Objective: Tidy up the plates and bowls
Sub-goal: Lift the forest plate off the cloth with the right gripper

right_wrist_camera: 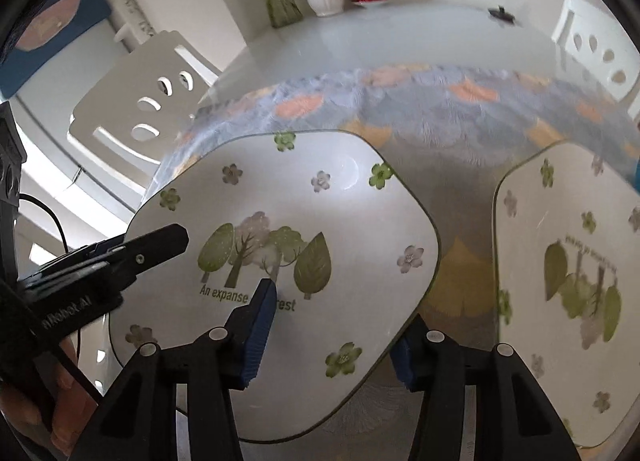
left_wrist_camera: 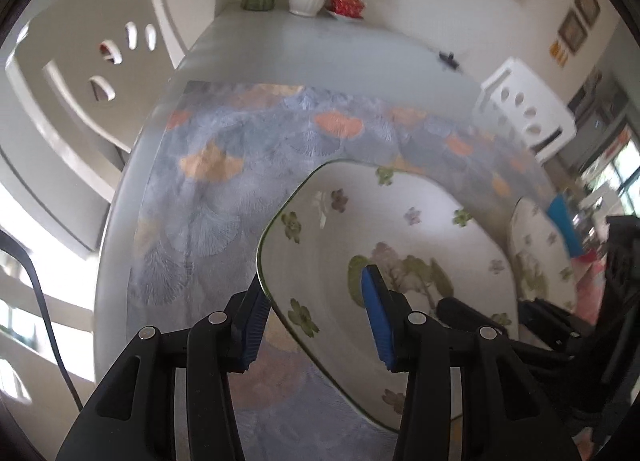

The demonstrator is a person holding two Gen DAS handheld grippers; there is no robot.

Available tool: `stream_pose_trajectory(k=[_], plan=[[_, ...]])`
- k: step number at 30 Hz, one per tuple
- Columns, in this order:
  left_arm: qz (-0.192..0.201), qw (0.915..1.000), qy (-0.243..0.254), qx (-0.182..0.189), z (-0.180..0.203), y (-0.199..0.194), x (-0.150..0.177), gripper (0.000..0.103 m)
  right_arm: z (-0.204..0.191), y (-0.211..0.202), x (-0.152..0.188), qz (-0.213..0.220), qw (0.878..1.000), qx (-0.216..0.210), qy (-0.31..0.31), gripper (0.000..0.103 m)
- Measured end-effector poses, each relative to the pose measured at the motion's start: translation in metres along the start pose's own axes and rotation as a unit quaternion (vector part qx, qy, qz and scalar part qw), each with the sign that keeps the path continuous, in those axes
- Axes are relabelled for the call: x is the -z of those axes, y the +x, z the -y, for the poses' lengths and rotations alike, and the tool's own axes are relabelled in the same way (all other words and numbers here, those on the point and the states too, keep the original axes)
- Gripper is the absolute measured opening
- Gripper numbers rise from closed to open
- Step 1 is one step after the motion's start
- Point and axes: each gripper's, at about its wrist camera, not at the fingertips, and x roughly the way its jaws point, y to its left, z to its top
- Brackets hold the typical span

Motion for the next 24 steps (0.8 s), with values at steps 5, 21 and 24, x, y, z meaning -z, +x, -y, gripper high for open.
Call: stream_pose_trajectory(k=[5,21,24], plan=[[0.024,0.9997,0.010,-0.006,0.008,-0.018,0.002,0.041,-0.005,-0.004,-0.001,0.007,1.000,-0.009,-0.028,0.046],[0.041,0.9989,0.008,0.024,0.021,-0.062,0.029,0.041,-0.016,-0.068,0.008,0.069,0.996,-0.028,-0.056,0.045],[0.076,0.9940,0.033,0.072,0.034,-0.082,0.033,0.024,-0.046,-0.089,0.017,0.094,0.986,-0.034,-0.132,0.034]])
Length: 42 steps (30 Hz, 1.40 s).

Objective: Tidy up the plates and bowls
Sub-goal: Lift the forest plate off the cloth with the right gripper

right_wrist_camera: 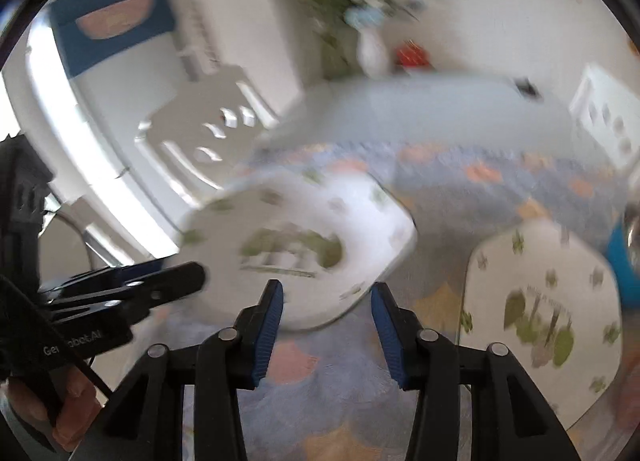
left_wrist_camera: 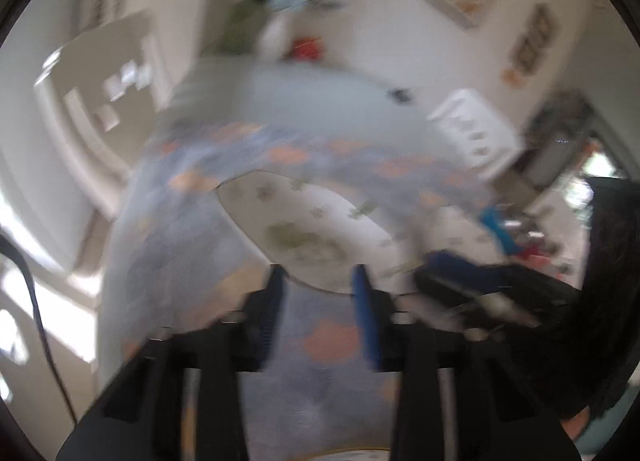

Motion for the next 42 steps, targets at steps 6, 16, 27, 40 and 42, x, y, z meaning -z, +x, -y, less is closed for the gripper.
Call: stream_pose_trajectory(k=[6,16,27,40,42], plan=[[-0.026,0.9980,-0.038,-0.044,-0.024,0.001,0.009,0.025,0.018,-0.004,0.021,-0.054,0.994,-0.016,0.095,0.032],[-0.044,0.9932,-0.088,-0.062,-0.057,0.017,-0.006,0.072,0.053,0.027,0.019,-0.126,0.974,-0.050,0.184,0.075],[-0.133,0.9840,-0.112,-0.039,-0.090,0.101,-0.017,0.036,0.068,0.098,0.013,-0.142,0.963,0.006,0.227,0.049],[-0.065,0.9943,-0.056,-0.062,-0.069,0.094,-0.022,0.031,0.057,0.102,0.003,-0.082,0.989,0.021,0.118,0.038],[-0.060,0.9946,-0.054,-0.066,-0.068,0.088,-0.021,0.031,0.058,0.101,0.003,-0.081,0.990,0.011,0.115,0.038]])
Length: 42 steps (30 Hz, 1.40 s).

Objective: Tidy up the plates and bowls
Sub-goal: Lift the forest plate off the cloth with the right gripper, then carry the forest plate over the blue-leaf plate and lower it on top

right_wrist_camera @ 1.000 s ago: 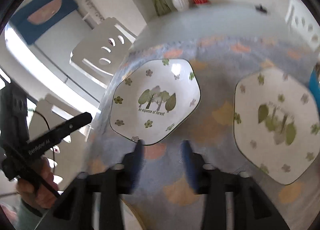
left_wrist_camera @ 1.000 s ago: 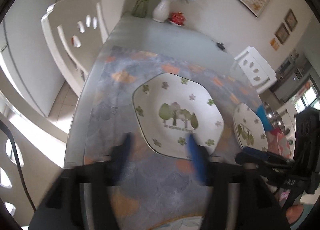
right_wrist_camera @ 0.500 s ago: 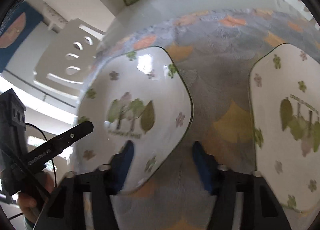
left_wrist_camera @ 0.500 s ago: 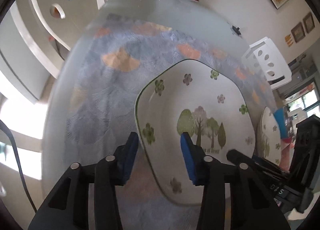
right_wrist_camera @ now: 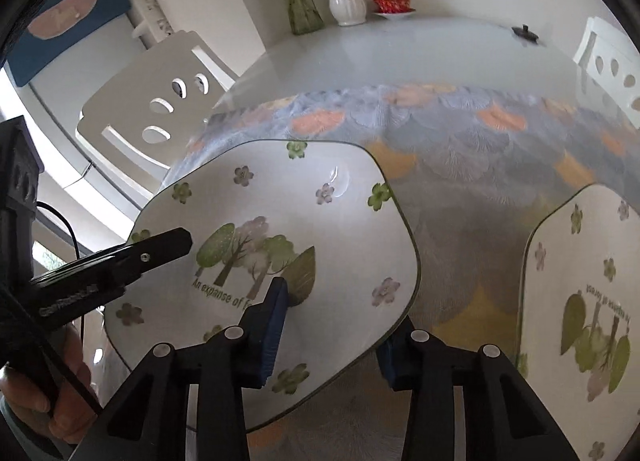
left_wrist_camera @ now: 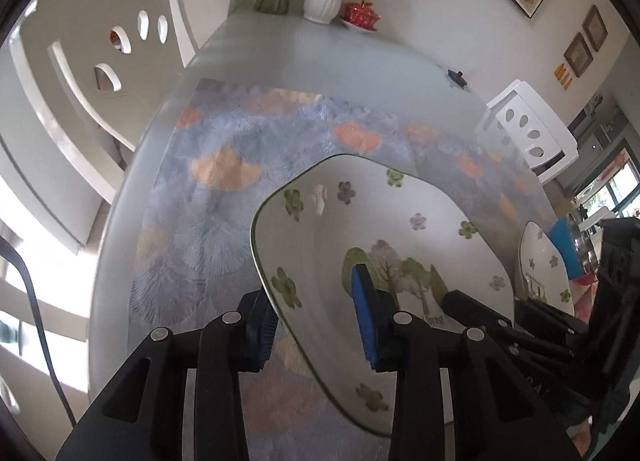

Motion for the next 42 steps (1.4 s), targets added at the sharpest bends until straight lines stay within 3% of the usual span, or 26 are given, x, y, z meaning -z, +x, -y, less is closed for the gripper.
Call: stream_pose_trajectory(k=[13,23,29,34,35,36,38,39,40,41,42], plan=[[0.056,0.9984,-0.002,-0.008,0.007,-0.051,0.016,0.031,-0.024,-0.030,0.007,0.026,0.998,-0.024,-0.055,0.038],[0.116,0.9928,0.023,-0.019,0.035,-0.122,0.051,0.031,-0.048,-0.095,0.035,0.055,0.994,-0.042,-0.089,0.038],[0.133,0.9908,0.017,-0.023,0.050,-0.142,0.077,0.032,-0.039,-0.126,0.060,0.076,0.993,-0.065,-0.063,0.038],[0.141,0.9899,0.009,-0.018,0.060,-0.158,0.103,0.032,-0.040,-0.159,0.074,0.102,0.989,-0.059,-0.086,0.039],[0.140,0.9900,0.012,-0.014,0.063,-0.156,0.105,0.030,-0.040,-0.161,0.078,0.101,0.989,-0.059,-0.091,0.039],[0.133,0.9909,0.021,0.000,0.067,-0.150,0.104,0.019,-0.041,-0.161,0.082,0.098,0.988,-0.068,-0.101,0.036],[0.130,0.9904,0.047,0.000,0.075,-0.136,0.102,0.019,-0.053,-0.153,0.088,0.087,0.985,-0.067,-0.136,0.031],[0.104,0.9933,0.047,-0.021,0.073,-0.126,0.101,0.018,-0.056,-0.145,0.090,0.067,0.986,-0.065,-0.141,0.031],[0.070,0.9968,0.030,-0.023,0.065,-0.117,0.101,0.018,-0.055,-0.133,0.092,0.022,0.988,-0.069,-0.133,0.030],[0.067,0.9977,-0.001,0.001,0.053,-0.118,0.105,0.018,-0.049,-0.131,0.094,0.006,0.990,-0.081,-0.117,0.030],[0.083,0.9962,-0.027,-0.003,0.043,-0.122,0.107,0.018,-0.042,-0.133,0.097,0.004,0.991,-0.085,-0.100,0.030]])
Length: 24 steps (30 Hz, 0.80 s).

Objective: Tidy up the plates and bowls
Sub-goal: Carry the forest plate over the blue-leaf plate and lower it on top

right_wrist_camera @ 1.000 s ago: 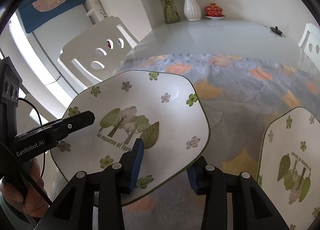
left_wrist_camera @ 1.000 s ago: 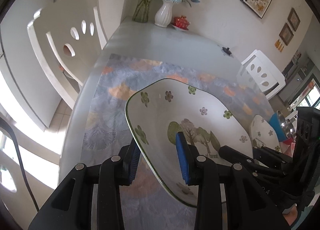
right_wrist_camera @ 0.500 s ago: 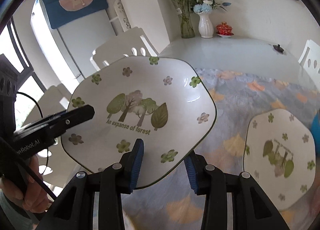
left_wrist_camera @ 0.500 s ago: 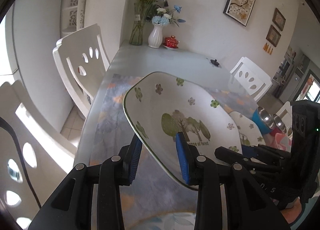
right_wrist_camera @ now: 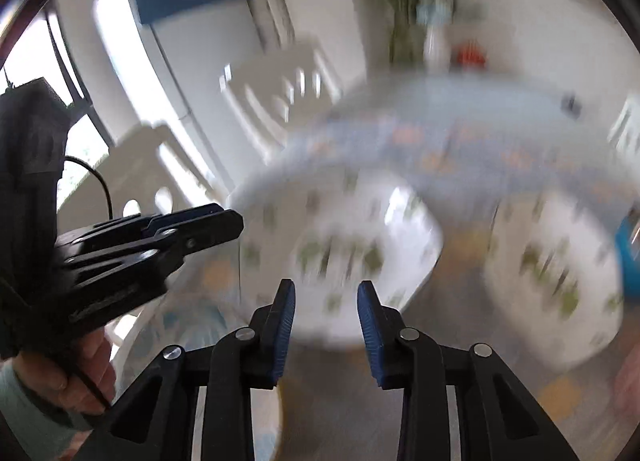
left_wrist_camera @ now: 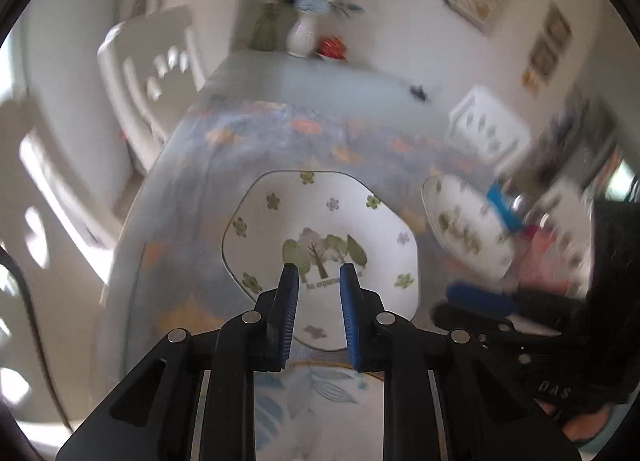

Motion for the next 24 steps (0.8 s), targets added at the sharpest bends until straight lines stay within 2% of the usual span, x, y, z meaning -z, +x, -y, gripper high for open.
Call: stream_pose_trajectory(k=[2,4,6,7,8,10,12,15,17,18,22,23,24], plan=[[-0.001,0.9995,-0.028,-0.012,-0.015,0.002,-0.005,0.019,0.016,-0.004,0.004,-0.012,0.999,-0.002,0.043,0.030],[-0.012,0.9993,-0.032,-0.016,-0.027,0.007,-0.017,0.020,0.032,0.000,-0.001,-0.032,0.996,-0.026,0.079,0.030],[-0.025,0.9990,-0.020,-0.030,-0.034,0.010,-0.026,0.031,0.040,0.000,-0.007,-0.031,0.996,-0.022,0.087,0.031],[-0.034,0.9988,-0.023,-0.028,-0.039,0.012,-0.030,0.032,0.044,0.001,-0.010,-0.039,0.995,-0.018,0.091,0.035],[-0.043,0.9984,-0.030,-0.018,-0.043,0.014,-0.030,0.032,0.050,0.003,-0.012,-0.051,0.993,-0.013,0.102,0.050],[-0.067,0.9968,-0.043,0.000,-0.049,0.023,-0.034,0.039,0.060,0.008,-0.015,-0.061,0.990,-0.014,0.129,0.066],[-0.089,0.9945,-0.055,0.012,-0.054,0.033,-0.032,0.050,0.067,0.019,-0.020,-0.078,0.986,-0.026,0.147,0.066],[-0.122,0.9898,-0.068,0.026,-0.057,0.049,-0.026,0.048,0.069,0.039,-0.025,-0.112,0.981,-0.028,0.157,0.066],[-0.140,0.9873,-0.067,0.032,-0.059,0.059,-0.023,0.046,0.069,0.045,-0.026,-0.112,0.980,-0.026,0.160,0.061],[-0.145,0.9865,-0.066,0.038,-0.059,0.063,-0.021,0.041,0.068,0.049,-0.027,-0.114,0.981,-0.016,0.157,0.057],[-0.154,0.9853,-0.061,0.043,-0.058,0.073,-0.018,0.033,0.071,0.072,-0.027,-0.133,0.978,-0.001,0.162,0.030],[-0.158,0.9852,-0.055,0.038,-0.058,0.077,-0.018,0.026,0.071,0.074,-0.026,-0.134,0.977,0.000,0.164,0.023],[-0.162,0.9849,-0.051,0.033,-0.058,0.080,-0.018,0.020,0.071,0.076,-0.025,-0.134,0.977,0.000,0.165,0.022]])
